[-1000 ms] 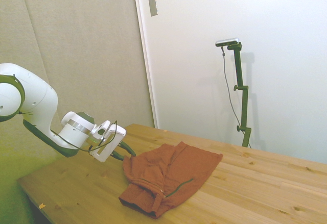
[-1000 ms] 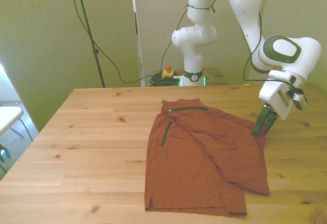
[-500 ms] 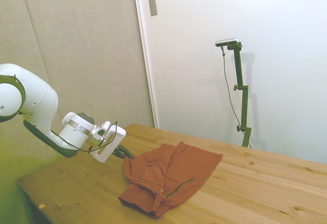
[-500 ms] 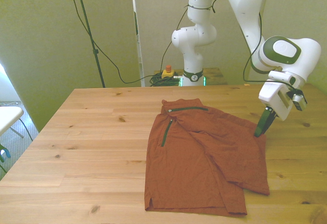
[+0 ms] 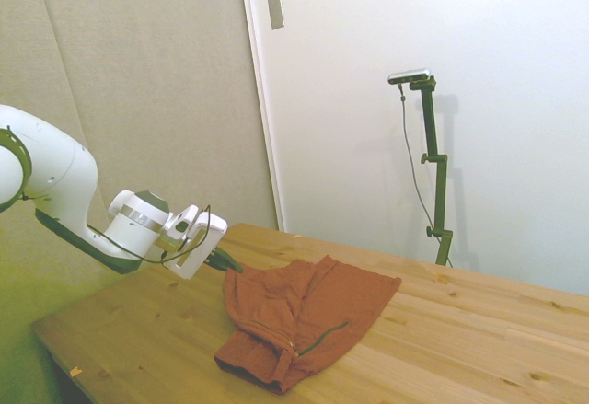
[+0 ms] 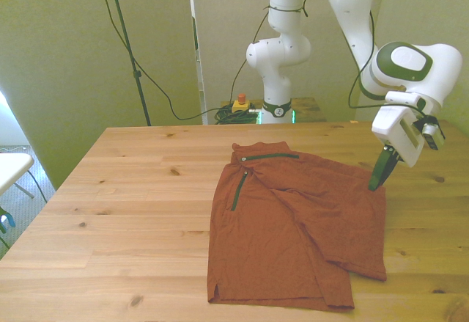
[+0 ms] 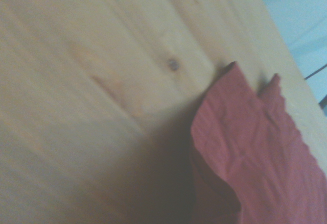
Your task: Fold the shorts
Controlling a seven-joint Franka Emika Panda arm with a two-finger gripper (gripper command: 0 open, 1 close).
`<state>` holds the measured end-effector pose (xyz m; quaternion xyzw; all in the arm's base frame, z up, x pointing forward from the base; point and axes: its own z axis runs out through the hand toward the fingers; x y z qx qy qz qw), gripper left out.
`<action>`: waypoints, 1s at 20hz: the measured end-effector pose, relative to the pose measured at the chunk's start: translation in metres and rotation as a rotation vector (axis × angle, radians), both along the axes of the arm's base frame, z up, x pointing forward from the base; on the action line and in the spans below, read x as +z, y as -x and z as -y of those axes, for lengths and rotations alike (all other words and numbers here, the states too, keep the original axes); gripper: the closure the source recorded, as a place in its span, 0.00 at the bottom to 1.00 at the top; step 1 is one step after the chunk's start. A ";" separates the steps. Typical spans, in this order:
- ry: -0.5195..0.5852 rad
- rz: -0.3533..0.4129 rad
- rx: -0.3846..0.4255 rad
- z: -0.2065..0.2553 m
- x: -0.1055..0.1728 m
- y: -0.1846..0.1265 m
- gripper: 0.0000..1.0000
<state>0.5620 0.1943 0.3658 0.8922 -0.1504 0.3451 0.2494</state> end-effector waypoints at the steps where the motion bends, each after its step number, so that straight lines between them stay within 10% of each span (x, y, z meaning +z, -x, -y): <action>1: -0.003 0.018 -0.017 0.010 0.011 -0.002 1.00; 8: -0.022 0.108 -0.133 0.104 0.070 -0.017 1.00; 20: -0.025 0.118 -0.222 0.212 0.094 -0.066 1.00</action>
